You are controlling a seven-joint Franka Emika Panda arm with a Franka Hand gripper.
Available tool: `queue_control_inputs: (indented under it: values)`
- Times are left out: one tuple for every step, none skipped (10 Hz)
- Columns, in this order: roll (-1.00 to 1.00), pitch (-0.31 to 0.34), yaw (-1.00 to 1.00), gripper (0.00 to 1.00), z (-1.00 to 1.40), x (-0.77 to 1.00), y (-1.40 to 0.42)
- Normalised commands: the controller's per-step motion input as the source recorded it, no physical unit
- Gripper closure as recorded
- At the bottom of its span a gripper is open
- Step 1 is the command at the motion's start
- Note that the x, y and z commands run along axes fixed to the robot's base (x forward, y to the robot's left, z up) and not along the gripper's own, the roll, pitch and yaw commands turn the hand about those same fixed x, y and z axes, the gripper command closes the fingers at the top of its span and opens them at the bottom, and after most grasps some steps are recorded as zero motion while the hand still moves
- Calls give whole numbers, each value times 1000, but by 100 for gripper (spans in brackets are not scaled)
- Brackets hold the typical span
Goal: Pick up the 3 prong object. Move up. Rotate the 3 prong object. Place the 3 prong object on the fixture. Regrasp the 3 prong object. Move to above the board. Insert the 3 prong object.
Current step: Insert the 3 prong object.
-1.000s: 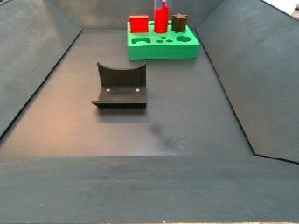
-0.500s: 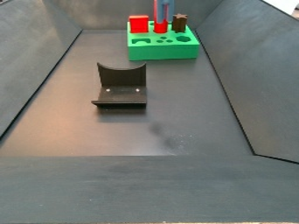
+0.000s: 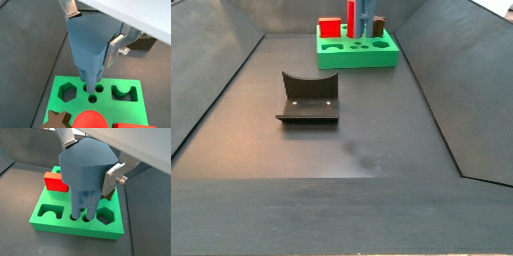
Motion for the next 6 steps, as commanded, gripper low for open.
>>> queue_control_inputs:
  values:
    - [-24,-261,-200,100,-243,17,-40]
    - [-16,-207,-111,100,-203,0,-6]
    - [-13,-124,0,100,-129,0,-11]
    - [-26,-131,0,100,-140,0,-31]
    - [-33,-194,0,100,-243,0,-100]
    - [-44,-209,0,100,-197,0,-134]
